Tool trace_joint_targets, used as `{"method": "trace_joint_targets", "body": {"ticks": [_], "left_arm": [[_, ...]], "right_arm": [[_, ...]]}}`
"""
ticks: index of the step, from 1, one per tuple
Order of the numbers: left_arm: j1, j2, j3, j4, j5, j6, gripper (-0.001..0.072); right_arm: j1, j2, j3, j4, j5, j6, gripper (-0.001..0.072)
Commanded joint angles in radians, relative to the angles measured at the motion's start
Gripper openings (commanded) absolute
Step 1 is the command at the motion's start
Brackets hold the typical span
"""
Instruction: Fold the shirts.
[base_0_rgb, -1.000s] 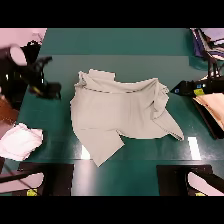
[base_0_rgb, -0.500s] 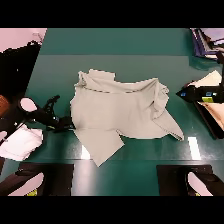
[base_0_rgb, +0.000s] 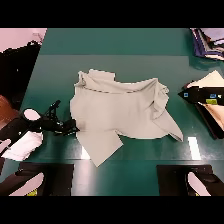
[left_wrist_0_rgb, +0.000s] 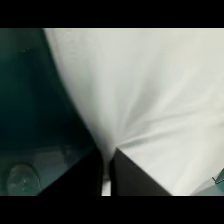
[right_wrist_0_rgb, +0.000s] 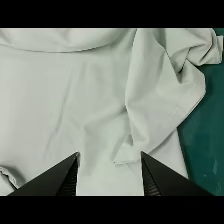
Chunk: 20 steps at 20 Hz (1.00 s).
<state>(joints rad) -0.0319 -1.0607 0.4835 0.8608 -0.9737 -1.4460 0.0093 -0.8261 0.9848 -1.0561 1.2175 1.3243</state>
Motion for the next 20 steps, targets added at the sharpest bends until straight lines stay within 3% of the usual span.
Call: {"method": "trace_joint_targets", "body": {"ticks": [1, 4, 6, 7, 11, 20], "left_arm": [[0.001, 0.001, 0.032, -0.023, 0.014, 0.017, 0.0024], [0.001, 0.001, 0.127, -0.023, -0.034, 0.067, 0.0024], [0.001, 0.001, 0.17, -0.023, -0.04, 0.068, 0.0024], [0.001, 0.001, 0.182, -0.023, -0.04, 0.068, 0.0024], [0.001, 0.001, 0.187, -0.021, -0.036, 0.079, 0.0025], [0.001, 0.001, 0.187, -0.022, -0.032, 0.092, 0.0025]], "right_arm": [[-0.026, 0.003, -0.015, -0.106, 0.085, 0.018, 0.0429], [-0.094, 0.003, -0.126, -0.238, 0.189, 0.036, 0.0442], [-0.121, 0.003, -0.227, -0.248, 0.199, 0.014, 0.0568], [-0.12, 0.003, -0.269, -0.248, 0.196, 0.007, 0.0588], [-0.024, 0.003, -0.38, -0.265, 0.152, -0.071, 0.0585], [0.32, 0.003, -0.4, -0.568, 0.102, 0.004, 0.0585]]}}
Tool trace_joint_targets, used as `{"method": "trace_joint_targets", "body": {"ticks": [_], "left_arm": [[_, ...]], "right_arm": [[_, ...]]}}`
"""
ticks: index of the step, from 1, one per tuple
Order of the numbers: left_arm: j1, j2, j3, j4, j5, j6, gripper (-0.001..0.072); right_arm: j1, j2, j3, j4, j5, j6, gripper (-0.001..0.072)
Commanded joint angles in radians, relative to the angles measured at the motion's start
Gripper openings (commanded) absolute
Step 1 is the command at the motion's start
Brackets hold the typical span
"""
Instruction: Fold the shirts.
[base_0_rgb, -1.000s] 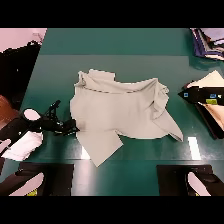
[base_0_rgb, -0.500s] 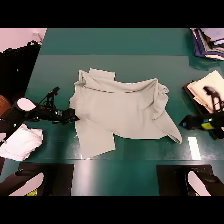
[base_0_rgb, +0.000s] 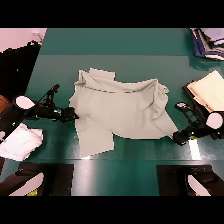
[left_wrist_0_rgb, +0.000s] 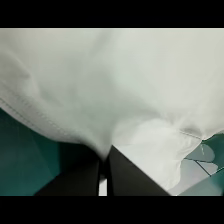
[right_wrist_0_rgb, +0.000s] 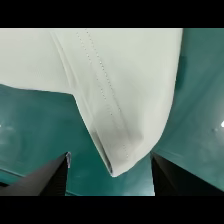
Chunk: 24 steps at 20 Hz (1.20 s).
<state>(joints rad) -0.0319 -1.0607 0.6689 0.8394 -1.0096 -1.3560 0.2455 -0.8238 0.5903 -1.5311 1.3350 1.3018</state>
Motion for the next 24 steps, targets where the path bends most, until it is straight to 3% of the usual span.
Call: {"method": "trace_joint_targets", "body": {"ticks": [1, 5, 11, 12, 13, 15, 16, 19, 24], "left_arm": [[0.001, 0.001, 0.001, -0.002, 0.004, 0.002, 0.0025], [0.001, 0.001, 0.001, -0.002, 0.003, 0.003, 0.0025], [0.001, 0.001, 0.001, -0.002, -0.004, 0.003, 0.0025], [0.001, 0.001, 0.001, -0.002, -0.004, 0.003, 0.0025], [0.001, 0.001, 0.001, -0.002, -0.005, 0.003, 0.0025], [0.001, 0.001, 0.001, -0.002, -0.009, 0.004, 0.0025], [0.001, 0.002, 0.002, -0.002, -0.018, 0.01, 0.0025], [0.004, 0.002, 0.066, 0.008, -0.124, 0.03, 0.0024], [0.004, 0.06, 0.366, 0.009, -0.226, 0.027, 0.0025]], "right_arm": [[0.101, 0.0, -0.005, -0.106, -0.023, 0.031, 0.0584], [0.118, -0.055, -0.005, -0.151, -0.01, 0.085, 0.0584], [0.118, -0.212, -0.004, -0.146, -0.024, 0.087, 0.0549], [0.118, -0.226, -0.004, -0.146, -0.024, 0.086, 0.0459], [0.118, -0.234, -0.004, -0.145, -0.025, 0.086, 0.0285], [0.118, -0.231, -0.004, -0.145, -0.024, 0.086, 0.0053], [0.118, -0.219, -0.004, -0.146, -0.019, 0.086, 0.002], [0.118, -0.134, 0.008, -0.129, 0.04, 0.086, 0.0019], [0.116, 0.021, 0.222, 0.098, 0.067, 0.089, 0.0019]]}}
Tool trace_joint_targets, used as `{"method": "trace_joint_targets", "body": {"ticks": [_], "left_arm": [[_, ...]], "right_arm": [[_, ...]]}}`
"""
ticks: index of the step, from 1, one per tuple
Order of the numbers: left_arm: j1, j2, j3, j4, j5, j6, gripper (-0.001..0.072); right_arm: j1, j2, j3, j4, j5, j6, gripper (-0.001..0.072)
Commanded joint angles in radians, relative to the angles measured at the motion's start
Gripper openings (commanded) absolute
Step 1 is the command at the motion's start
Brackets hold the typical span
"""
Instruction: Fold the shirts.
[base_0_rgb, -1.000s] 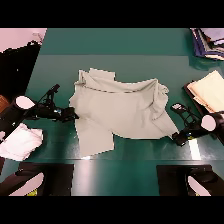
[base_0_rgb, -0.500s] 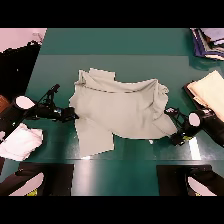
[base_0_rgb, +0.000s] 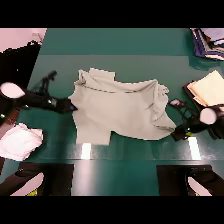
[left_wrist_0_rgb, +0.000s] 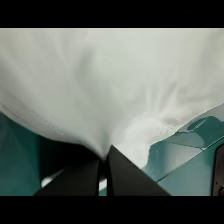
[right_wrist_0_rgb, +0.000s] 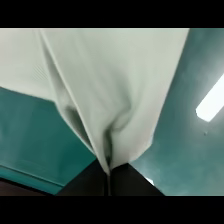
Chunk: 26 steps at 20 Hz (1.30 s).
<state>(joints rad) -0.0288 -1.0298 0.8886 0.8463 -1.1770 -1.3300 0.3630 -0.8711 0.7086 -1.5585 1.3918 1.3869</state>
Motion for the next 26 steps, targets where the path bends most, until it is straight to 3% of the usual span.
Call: {"method": "trace_joint_targets", "body": {"ticks": [1, 7, 11, 14, 19, 22, 26], "left_arm": [[0.001, 0.045, 0.228, 0.002, -0.066, -0.003, 0.0025], [0.001, 0.069, 0.791, 0.037, -0.151, -0.06, 0.0025], [0.001, 0.069, 1.186, 0.141, -0.147, -0.116, 0.0025], [0.0, 0.084, 1.345, 0.164, -0.116, -0.145, 0.0025], [0.0, 0.18, 1.339, 0.149, 0.081, -0.208, 0.0024], [0.001, 0.187, 1.31, 0.217, 0.047, -0.217, 0.0024], [0.001, 0.166, 0.967, 0.407, 0.047, -0.298, 0.0024]], "right_arm": [[-0.005, 0.075, 0.174, 0.155, -0.008, 0.019, 0.0019], [-0.171, -0.005, 0.668, 0.297, -0.043, 0.026, 0.0019], [-0.34, -0.024, 1.009, 0.397, -0.05, 0.026, 0.0019], [-0.473, 0.019, 1.17, 0.41, -0.071, 0.026, 0.0019], [-0.707, 0.088, 1.31, 0.416, -0.016, 0.031, 0.0019], [-0.755, 0.066, 1.35, 0.417, 0.045, 0.081, 0.0018], [-0.755, -0.083, 1.24, 0.613, 0.158, 0.117, 0.0016]]}}
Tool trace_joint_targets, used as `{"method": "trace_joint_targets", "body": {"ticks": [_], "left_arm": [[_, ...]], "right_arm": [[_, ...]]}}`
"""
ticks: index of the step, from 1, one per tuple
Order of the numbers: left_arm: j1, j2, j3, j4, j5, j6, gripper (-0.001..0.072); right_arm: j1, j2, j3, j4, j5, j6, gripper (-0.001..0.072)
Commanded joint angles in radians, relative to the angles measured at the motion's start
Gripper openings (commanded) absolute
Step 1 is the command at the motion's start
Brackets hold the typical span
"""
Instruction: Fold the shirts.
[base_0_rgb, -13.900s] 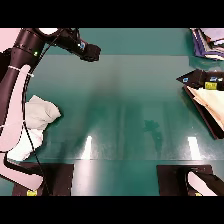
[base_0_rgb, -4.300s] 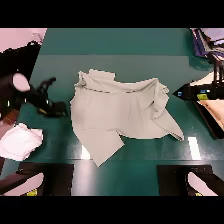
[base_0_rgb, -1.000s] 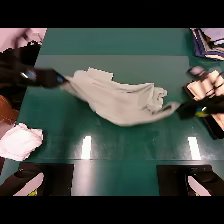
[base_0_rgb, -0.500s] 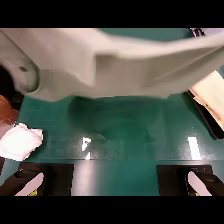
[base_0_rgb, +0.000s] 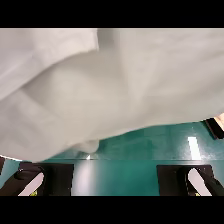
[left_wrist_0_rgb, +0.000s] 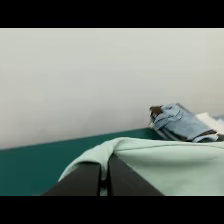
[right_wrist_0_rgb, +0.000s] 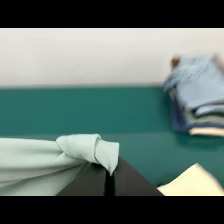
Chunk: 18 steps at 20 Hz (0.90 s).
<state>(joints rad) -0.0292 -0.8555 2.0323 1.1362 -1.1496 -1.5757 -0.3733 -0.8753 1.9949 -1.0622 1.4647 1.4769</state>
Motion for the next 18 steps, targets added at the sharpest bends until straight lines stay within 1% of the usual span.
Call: {"method": "trace_joint_targets", "body": {"ticks": [1, 3, 5, 7, 8, 9, 12, 13, 14, 16, 18], "left_arm": [[0.001, -0.037, -0.257, 0.1, 0.021, -0.059, 0.0024], [0.001, -0.131, -0.39, 0.047, 0.008, -0.053, 0.0024], [0.001, -0.257, -0.47, 0.031, 0.008, -0.039, 0.0025], [0.001, -0.407, -0.485, 0.027, 0.015, -0.039, 0.0025], [0.001, -0.485, -0.485, 0.023, 0.029, -0.021, 0.0025], [0.001, -0.55, -0.485, 0.014, 0.058, 0.015, 0.0025], [0.001, -0.7, -0.484, 0.002, 0.201, 0.091, 0.0025], [0.001, -0.73, -0.475, 0.002, 0.25, 0.096, 0.0025], [0.001, -0.748, -0.466, 0.003, 0.291, 0.1, 0.0025], [0.001, -0.757, -0.453, 0.003, 0.359, 0.141, 0.0025], [0.001, -0.756, -0.426, 0.006, 0.356, 0.212, 0.0025]], "right_arm": [[-0.013, -0.128, -0.092, 0.132, 0.12, 0.041, 0.0016], [0.036, -0.24, -0.195, 0.108, 0.191, 0.075, 0.0016], [0.107, -0.353, -0.301, 0.078, 0.205, 0.074, 0.0016], [0.179, -0.469, -0.38, 0.032, 0.153, 0.07, 0.0016], [0.207, -0.533, -0.404, 0.031, 0.102, 0.069, 0.0016], [0.227, -0.589, -0.413, 0.039, 0.048, 0.066, 0.0016], [0.271, -0.747, -0.346, 0.049, -0.142, 0.055, 0.0016], [0.282, -0.787, -0.304, 0.05, -0.187, 0.046, 0.0016], [0.295, -0.821, -0.254, 0.049, -0.22, 0.03, 0.0016], [0.315, -0.865, -0.164, 0.045, -0.267, 0.003, 0.0016], [0.321, -0.884, -0.104, 0.039, -0.277, -0.016, 0.0016]]}}
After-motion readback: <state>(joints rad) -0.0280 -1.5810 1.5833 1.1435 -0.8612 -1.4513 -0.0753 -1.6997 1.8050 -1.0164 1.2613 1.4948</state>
